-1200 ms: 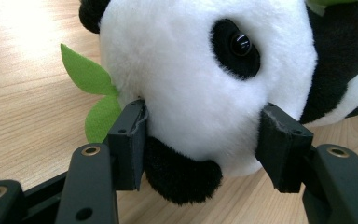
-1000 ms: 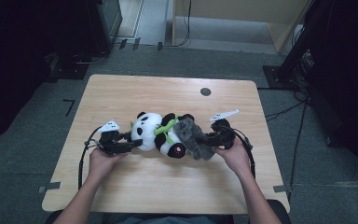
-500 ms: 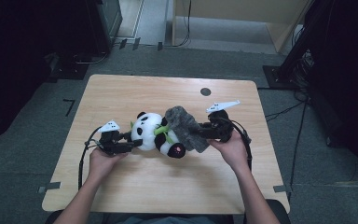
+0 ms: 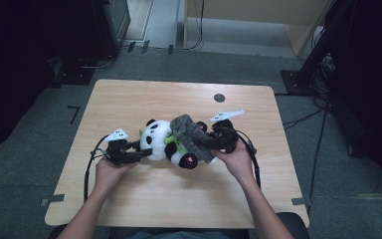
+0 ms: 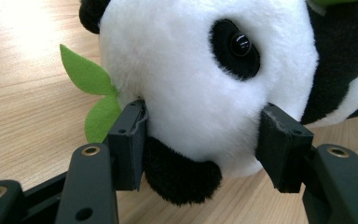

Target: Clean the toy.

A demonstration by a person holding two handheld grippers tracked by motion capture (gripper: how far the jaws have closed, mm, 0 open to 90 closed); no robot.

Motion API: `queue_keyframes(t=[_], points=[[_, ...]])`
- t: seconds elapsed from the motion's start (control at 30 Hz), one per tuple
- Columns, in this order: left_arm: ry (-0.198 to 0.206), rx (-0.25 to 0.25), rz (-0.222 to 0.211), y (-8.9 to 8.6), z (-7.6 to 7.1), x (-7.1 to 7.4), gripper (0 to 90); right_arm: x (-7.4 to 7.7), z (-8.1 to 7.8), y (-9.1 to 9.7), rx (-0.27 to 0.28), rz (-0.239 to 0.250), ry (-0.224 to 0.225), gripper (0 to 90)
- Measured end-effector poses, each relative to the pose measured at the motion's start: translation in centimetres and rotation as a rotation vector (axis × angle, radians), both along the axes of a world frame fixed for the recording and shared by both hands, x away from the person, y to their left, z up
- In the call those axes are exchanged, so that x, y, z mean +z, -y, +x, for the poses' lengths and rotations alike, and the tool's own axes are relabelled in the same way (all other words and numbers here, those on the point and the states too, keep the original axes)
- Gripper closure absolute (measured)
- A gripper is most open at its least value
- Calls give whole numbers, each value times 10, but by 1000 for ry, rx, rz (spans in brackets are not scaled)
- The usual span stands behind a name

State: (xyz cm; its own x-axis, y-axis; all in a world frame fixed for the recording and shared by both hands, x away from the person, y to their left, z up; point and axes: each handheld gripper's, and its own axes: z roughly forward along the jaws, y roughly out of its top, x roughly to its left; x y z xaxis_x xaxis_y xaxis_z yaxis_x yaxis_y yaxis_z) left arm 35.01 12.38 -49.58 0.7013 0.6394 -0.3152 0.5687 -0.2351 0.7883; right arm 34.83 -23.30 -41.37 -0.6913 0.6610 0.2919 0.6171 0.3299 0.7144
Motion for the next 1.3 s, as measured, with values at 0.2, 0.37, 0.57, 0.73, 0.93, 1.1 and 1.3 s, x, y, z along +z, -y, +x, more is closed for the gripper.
queue_keyframes(t=[0.2, 0.37, 0.57, 0.73, 0.93, 1.1, 1.3], points=[[4, -7, 8, 0, 0, 0, 407, -6, -2, 3, 9, -8, -8, 735], [4, -8, 10, 0, 0, 0, 406, -12, -4, 13, 3, -24, -37, 729], [2, -7, 6, 0, 0, 0, 405, -27, -8, 28, -17, -72, -75, 728], [0, -2, -2, -1, 0, 0, 404, -36, -5, 35, -34, -83, -98, 729], [-1, -2, -5, -1, 0, 0, 403, -48, -1, 44, -57, -102, -112, 725], [3, -5, -6, -1, 0, 0, 405, -53, 5, 55, -92, -105, -123, 728], [4, -5, -5, -1, 0, 0, 405, -48, 7, 69, -152, -90, -114, 737]])
